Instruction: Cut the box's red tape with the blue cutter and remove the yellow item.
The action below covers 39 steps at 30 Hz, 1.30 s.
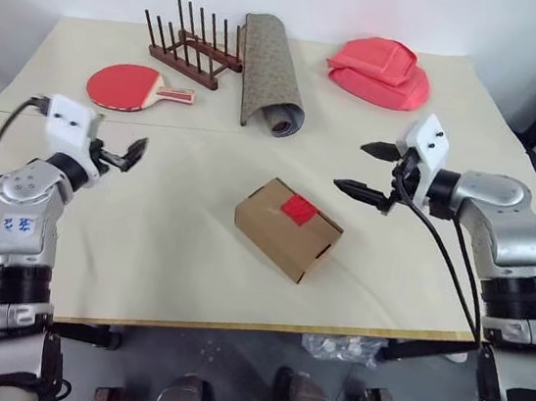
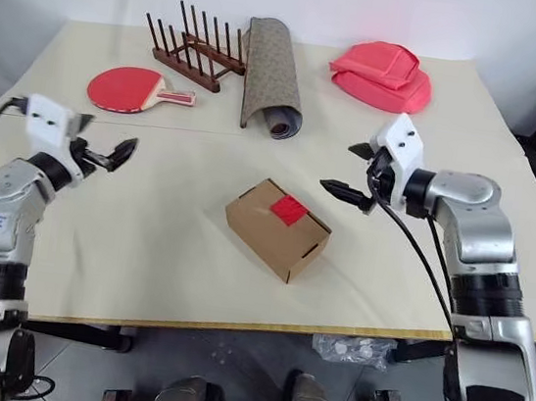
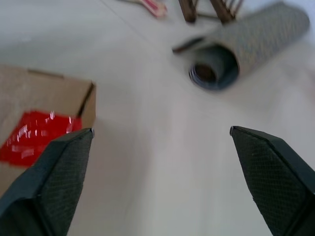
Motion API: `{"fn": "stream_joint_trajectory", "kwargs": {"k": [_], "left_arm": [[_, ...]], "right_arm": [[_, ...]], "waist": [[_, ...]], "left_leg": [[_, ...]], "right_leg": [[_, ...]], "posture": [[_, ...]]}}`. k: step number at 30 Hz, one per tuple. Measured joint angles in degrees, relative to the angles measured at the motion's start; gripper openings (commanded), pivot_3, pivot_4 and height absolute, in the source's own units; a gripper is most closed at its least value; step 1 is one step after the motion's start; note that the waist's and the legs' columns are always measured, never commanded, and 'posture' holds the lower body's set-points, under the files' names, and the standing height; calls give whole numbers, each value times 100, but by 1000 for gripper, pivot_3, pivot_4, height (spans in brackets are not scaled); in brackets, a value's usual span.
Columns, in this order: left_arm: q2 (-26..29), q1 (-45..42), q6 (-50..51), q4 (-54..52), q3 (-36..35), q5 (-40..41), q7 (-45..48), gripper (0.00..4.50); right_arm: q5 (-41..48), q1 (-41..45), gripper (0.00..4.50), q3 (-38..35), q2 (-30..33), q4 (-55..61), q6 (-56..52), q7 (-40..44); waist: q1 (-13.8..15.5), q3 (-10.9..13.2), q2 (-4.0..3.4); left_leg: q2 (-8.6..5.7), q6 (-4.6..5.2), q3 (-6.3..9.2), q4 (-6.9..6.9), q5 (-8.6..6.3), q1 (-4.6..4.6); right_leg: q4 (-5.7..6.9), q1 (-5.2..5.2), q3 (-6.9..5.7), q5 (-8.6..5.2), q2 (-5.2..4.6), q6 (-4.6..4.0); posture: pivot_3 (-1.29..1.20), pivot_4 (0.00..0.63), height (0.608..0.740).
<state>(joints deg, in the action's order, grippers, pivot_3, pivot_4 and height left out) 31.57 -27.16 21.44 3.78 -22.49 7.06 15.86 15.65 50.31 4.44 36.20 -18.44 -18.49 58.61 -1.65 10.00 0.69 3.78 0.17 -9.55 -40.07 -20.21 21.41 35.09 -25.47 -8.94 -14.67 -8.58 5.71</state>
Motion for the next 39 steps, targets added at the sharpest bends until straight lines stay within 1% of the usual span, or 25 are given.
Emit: {"fn": "stream_joint_trajectory", "kwargs": {"k": [2,4,6,9,11,14,19,21,24,27,30,31,33,34,38,39], "left_arm": [[-528,268,348,-744,-384,-158,-923,4479],[-1059,408,734,-1201,-653,-297,-1763,4479],[-1352,469,1082,-1355,-822,-404,-2357,4479],[-2028,314,2182,-1681,-1378,-585,-3466,4479],[-2267,247,2763,-1696,-1596,-617,-3899,4479],[-2384,41,3245,-1704,-1873,-579,-4173,4479],[-2331,-9,3444,-1631,-2037,-467,-4162,4479],[-2250,-15,3470,-1525,-2042,-393,-4088,4479],[-1937,-74,3514,-1196,-2044,-310,-3942,4479],[-1863,-99,3544,-1115,-2125,-256,-3885,3887],[-1596,-85,3715,-971,-2049,-177,-3659,3026],[-1531,-45,3755,-966,-1980,-177,-3605,3026],[-1480,-19,3799,-952,-1952,-178,-3567,2527],[-1468,-15,3804,-947,-1932,-179,-3565,2364],[-1369,-12,3821,-859,-1913,-177,-3523,1206],[-1315,-9,3825,-807,-1913,-179,-3520,1206]], "right_arm": [[-42,239,4500,40,-201,-368,246,218],[-104,424,4500,161,-347,-688,437,460],[-190,531,4500,218,-424,-953,614,630],[-367,839,4500,249,-611,-1528,889,766],[-439,1009,4500,254,-709,-1741,1026,827],[-509,1135,4500,255,-811,-1947,1145,933],[-570,1148,4500,254,-823,-2042,1231,1061],[-602,1148,4500,254,-823,-2042,1232,1085],[-624,1148,4500,251,-822,-2040,1231,1102],[-631,1147,4500,247,-817,-2027,1223,1108],[-632,1147,4500,247,-785,-1989,1203,1114],[-635,1147,4500,244,-752,-1986,1196,1114],[-651,1147,4500,221,-732,-1986,1189,1114],[-655,1146,4500,219,-732,-1985,1189,1114],[-656,1145,4500,216,-732,-1895,1167,1113],[-656,1145,4500,210,-731,-1875,1163,1113]], "waist": [[11,0,0],[14,0,0],[15,0,1],[2,0,1],[3,0,1],[2,0,1],[10,-1,1],[5,-1,1],[0,-1,1],[0,-1,1],[-12,-1,1],[-18,-1,0],[-30,-1,0],[-32,-1,0],[-51,-1,0],[-61,-1,0]], "left_leg": [[-1,0,-4,1,0,-9],[0,0,-3,0,0,-9],[0,0,-3,0,0,-9],[0,0,-8,1,0,-10],[3,-1,-6,3,1,-12],[3,-2,-5,3,1,-11],[3,-2,-7,2,1,-11],[3,-3,-7,2,1,-12],[4,-5,-8,3,2,-16],[4,-6,-8,3,1,-18],[4,-10,-9,4,1,-27],[4,-11,-9,4,0,-28],[5,-12,-11,4,0,-31],[5,-13,-11,4,0,-31],[6,-14,-16,5,0,-33],[7,-15,-16,5,0,-35]], "right_leg": [[2,5,5,0,-2,0],[2,5,4,0,-1,0],[5,5,2,0,-2,-1],[1,7,5,0,-2,0],[4,6,2,0,0,-1],[4,6,2,0,0,-1],[3,6,3,0,-1,-1],[4,6,3,0,-1,-1],[12,5,4,0,0,-2],[12,5,5,0,-1,-2],[29,3,7,0,-1,-2],[31,3,7,0,-1,-2],[33,2,9,-1,-1,-3],[33,2,10,-1,-1,-3],[37,-1,14,-1,0,-4],[39,-1,14,-1,0,-4]], "posture": [[0,150,740],[0,150,740],[0,150,740],[0,150,740],[0,150,740],[0,150,740],[0,150,740],[0,150,740],[0,150,740],[0,150,740],[0,150,740],[0,150,740],[0,150,740],[0,150,740],[0,150,740],[0,150,740]]}}
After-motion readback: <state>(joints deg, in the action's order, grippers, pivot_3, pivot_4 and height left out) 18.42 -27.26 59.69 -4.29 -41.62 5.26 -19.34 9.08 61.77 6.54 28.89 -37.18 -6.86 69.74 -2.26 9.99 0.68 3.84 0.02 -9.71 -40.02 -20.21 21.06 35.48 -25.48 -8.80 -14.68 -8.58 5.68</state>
